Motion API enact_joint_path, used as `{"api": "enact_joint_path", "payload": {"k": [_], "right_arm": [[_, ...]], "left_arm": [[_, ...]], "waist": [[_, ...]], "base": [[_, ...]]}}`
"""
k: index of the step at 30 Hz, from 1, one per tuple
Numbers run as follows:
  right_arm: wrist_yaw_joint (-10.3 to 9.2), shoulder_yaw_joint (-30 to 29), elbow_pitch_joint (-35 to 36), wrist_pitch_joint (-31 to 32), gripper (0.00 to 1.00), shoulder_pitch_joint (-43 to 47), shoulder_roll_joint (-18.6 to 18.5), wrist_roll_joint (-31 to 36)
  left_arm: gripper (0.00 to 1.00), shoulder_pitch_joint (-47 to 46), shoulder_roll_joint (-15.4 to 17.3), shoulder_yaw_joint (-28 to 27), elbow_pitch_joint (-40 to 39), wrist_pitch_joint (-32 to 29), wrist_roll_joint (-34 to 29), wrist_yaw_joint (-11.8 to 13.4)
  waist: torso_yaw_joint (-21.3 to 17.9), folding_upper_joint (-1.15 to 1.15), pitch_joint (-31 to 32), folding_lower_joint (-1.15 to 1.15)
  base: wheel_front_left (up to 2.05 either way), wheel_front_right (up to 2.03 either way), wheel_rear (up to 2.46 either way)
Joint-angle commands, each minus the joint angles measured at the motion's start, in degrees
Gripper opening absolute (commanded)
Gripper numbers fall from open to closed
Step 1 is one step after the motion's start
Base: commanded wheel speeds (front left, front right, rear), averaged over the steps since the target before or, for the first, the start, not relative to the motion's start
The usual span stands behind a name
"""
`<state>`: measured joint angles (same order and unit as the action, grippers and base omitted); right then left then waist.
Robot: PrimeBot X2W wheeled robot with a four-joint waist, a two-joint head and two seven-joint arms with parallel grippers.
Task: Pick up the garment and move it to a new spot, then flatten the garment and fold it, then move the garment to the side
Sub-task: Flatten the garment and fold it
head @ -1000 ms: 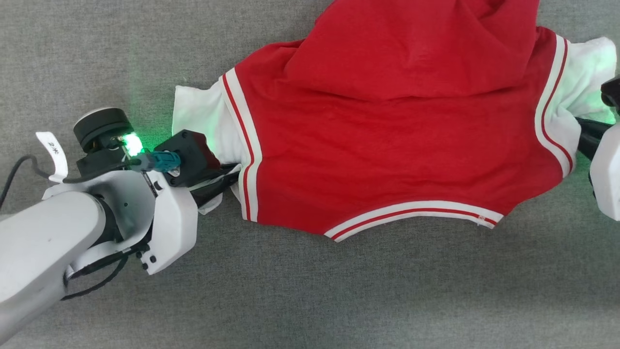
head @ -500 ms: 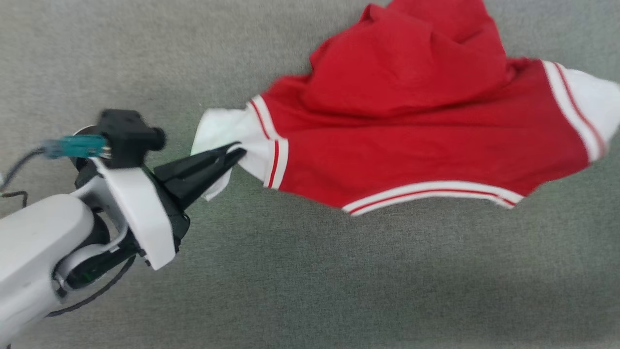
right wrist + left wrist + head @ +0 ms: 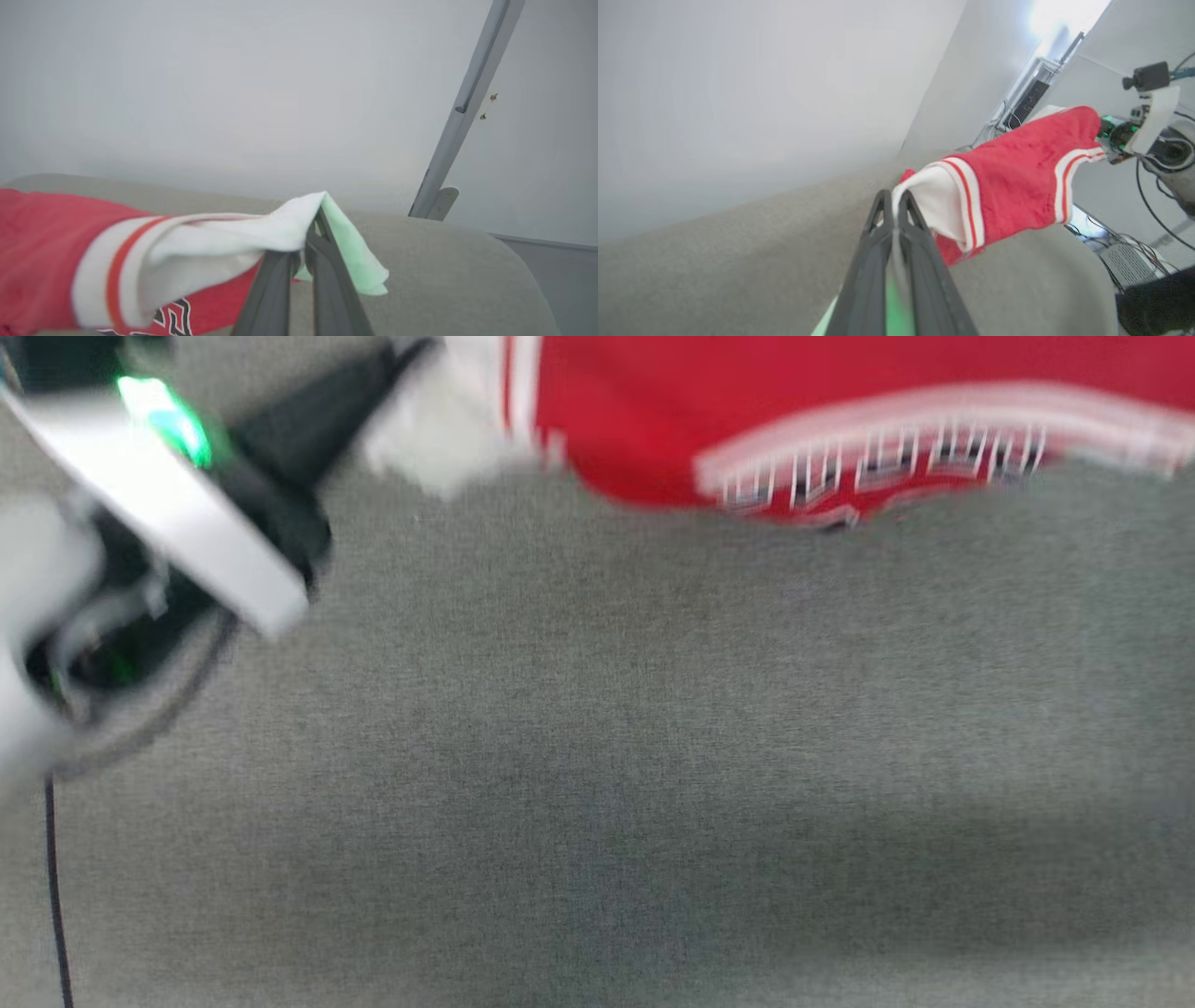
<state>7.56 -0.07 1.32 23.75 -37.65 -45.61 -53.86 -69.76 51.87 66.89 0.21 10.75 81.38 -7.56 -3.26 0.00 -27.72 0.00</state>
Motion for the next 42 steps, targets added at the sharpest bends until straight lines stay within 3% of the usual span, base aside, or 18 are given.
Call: {"api": "enact_joint_path", "payload": {"k": [1,9,15,19,23,27,34,42], "right_arm": [[-0.12,-0.53,-3.23,0.28,0.00,-6.66,3.42,1.82],[-0.10,-3.08,-22.54,-4.01,0.00,-38.07,18.43,13.48],[-0.12,-6.12,-33.67,-12.65,0.00,-54.63,22.07,20.02],[-0.15,-5.39,-38.24,-15.36,0.00,-58.14,21.75,21.21],[-0.15,-3.10,-39.77,-14.70,0.00,-55.26,20.74,20.09],[-0.14,0.63,-38.40,-12.76,0.00,-47.40,18.65,17.14],[-0.13,5.37,-29.27,-8.14,0.00,-24.87,14.41,9.74],[-0.12,2.94,-17.15,-3.02,0.00,0.43,10.05,4.05]], "left_arm": [[0.00,-3.84,-2.12,-1.69,4.51,-0.64,1.48,0.16],[0.00,-22.93,-11.98,-9.20,28.54,-2.12,4.44,0.16],[0.00,-36.69,-17.42,-15.30,39.85,1.77,4.75,0.17],[0.00,-38.52,-18.67,-16.24,39.81,2.06,5.63,0.17],[0.00,-34.61,-17.69,-15.68,36.77,0.41,7.45,0.16],[0.00,-24.64,-14.99,-14.63,29.24,-1.45,11.04,0.16],[0.00,-0.56,-7.70,-11.84,13.22,0.02,14.79,0.15],[0.00,21.44,-1.18,-7.93,-0.66,2.94,12.49,0.15]], "waist": [[0.56,0.00,-2.82,0.00],[0.33,0.00,-7.83,0.00],[0.38,0.00,-8.35,0.00],[0.78,0.00,-7.42,0.00],[0.92,0.00,-6.68,0.00],[1.13,0.00,-6.00,0.00],[0.83,0.00,-4.63,0.00],[0.95,0.00,-1.11,0.00]], "base": [[0.00,0.00,0.00],[0.00,0.00,0.00],[0.00,0.00,0.00],[0.00,0.00,0.00],[0.00,0.00,0.00],[0.00,0.00,0.00],[0.00,0.00,0.00],[0.00,0.00,0.00]]}}
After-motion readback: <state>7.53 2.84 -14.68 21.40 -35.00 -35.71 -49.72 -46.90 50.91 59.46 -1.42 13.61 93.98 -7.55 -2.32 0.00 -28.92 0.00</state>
